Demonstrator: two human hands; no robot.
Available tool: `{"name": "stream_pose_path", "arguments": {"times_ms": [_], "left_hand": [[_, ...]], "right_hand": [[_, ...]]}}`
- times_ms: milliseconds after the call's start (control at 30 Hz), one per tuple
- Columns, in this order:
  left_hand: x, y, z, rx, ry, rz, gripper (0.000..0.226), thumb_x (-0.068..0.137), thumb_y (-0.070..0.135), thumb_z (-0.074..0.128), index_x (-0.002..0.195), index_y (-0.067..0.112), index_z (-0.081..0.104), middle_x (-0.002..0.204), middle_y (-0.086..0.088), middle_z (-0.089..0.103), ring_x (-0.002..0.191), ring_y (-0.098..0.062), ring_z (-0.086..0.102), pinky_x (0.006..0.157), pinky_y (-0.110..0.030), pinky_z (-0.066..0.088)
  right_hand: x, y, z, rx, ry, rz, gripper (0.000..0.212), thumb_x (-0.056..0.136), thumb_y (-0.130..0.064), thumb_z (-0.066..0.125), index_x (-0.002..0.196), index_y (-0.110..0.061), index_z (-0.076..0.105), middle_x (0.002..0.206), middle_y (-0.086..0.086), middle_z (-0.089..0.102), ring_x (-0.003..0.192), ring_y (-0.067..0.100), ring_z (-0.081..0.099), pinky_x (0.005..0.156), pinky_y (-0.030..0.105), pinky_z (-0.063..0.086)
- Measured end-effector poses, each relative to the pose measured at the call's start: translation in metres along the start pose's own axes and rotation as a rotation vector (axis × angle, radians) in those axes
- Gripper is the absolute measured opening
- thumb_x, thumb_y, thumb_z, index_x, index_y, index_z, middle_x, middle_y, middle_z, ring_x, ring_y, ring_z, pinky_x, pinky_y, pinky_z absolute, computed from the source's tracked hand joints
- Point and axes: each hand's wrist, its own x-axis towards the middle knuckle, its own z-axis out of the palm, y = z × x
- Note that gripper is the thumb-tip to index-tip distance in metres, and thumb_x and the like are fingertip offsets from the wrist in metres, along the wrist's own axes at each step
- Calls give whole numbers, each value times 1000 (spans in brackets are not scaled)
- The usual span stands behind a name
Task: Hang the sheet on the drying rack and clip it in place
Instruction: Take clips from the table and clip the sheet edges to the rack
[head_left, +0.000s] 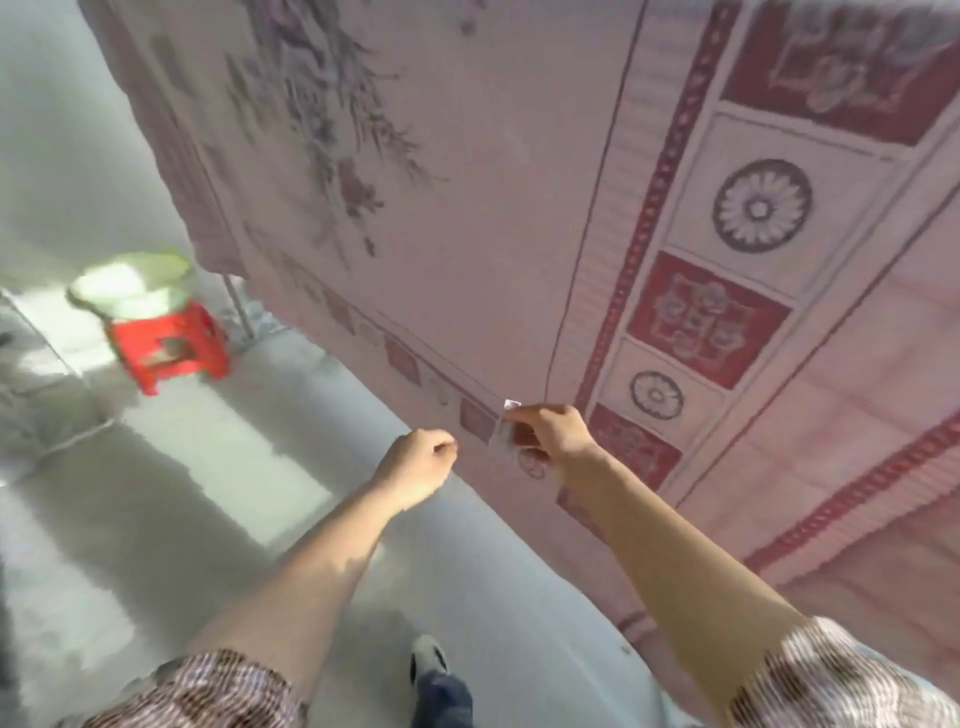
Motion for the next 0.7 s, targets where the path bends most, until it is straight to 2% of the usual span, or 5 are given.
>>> {"name": "stream_pose_path", "arguments": {"times_ms": [100, 200, 367, 500, 700], "left_hand": [[53, -28, -61, -79, 81, 0, 27, 95, 23, 47, 108, 14, 69, 111, -2, 70, 105, -21, 62, 84, -24, 44], [121, -59, -119, -149, 148, -18, 24, 94, 23, 49, 104, 17, 71, 111, 1, 71, 105, -20, 62, 91, -27, 45], [205, -115, -220, -263, 203, -77, 23, 94, 27, 51, 100, 19, 71, 98, 3, 70, 86, -16, 60, 81, -28, 46], [254, -162, -299, -478, 309, -156, 22, 88, 36, 51, 88, 23, 69, 96, 2, 70, 95, -25, 65, 87, -30, 50], [337, -239, -395, -778, 383, -266, 22, 98, 27, 43, 102, 16, 62, 98, -6, 66, 71, -14, 58, 57, -21, 39]], "right_hand": [[49, -44, 64, -31, -119, -36, 18, 72, -10, 65, 58, 1, 70, 73, 24, 68, 71, 26, 52, 61, 28, 39], [110, -89, 128, -44, -195, -76, 18, 74, -6, 62, 57, -5, 70, 71, 14, 71, 70, 23, 60, 70, 30, 45], [198, -163, 245, -6, -322, -89, 35, 81, 0, 59, 49, -7, 68, 53, 6, 66, 47, 14, 58, 58, 25, 43], [245, -203, 340, 3, -387, -109, 6, 83, -8, 66, 85, -4, 70, 72, 12, 62, 60, 20, 55, 56, 24, 46], [330, -246, 487, -30, -479, -114, 8, 80, -5, 66, 86, 0, 69, 76, 20, 60, 59, 25, 55, 55, 27, 48]]}}
